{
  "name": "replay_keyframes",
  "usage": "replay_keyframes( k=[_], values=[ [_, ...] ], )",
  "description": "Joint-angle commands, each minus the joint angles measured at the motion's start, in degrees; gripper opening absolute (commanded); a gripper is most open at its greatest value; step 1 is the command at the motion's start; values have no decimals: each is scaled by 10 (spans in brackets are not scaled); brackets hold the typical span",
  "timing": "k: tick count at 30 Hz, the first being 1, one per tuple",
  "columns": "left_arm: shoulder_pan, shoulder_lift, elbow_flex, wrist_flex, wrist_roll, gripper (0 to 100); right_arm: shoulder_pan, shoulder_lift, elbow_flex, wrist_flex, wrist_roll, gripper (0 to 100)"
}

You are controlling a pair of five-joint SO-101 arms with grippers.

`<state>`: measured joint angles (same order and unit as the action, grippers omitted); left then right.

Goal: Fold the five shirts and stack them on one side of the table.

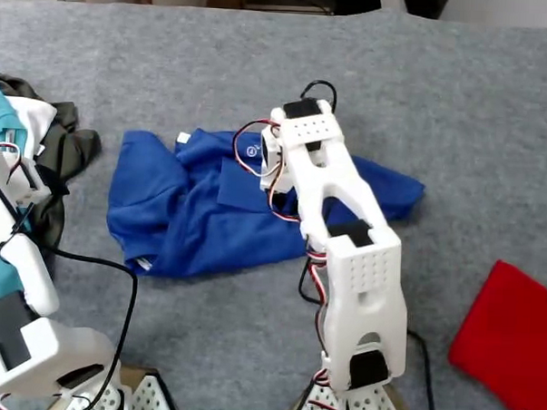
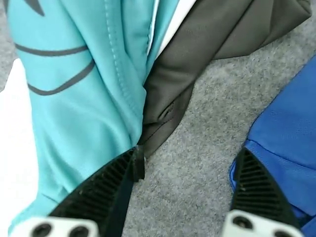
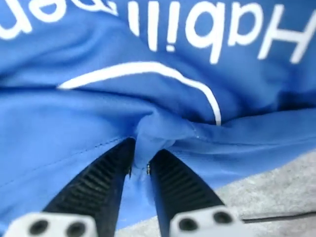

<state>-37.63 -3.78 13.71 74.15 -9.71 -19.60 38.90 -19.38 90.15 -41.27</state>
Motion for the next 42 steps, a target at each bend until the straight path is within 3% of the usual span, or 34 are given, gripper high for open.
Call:
replay_keyframes(
  k=[1,16,27,35,42],
  values=[
    [3,-25,-3,1,0,300,-2,-67,1,34,23,18],
    [0,-25,-3,1,-1,300,-2,-66,-1,112,73,79],
    [-2,-25,-3,4,-25,300,-1,-68,-4,119,83,83],
    [0,-25,-3,2,-25,300,-1,-180,1,115,99,83],
    [1,-25,-3,2,-24,300,-1,-128,-3,111,98,81]
  ],
)
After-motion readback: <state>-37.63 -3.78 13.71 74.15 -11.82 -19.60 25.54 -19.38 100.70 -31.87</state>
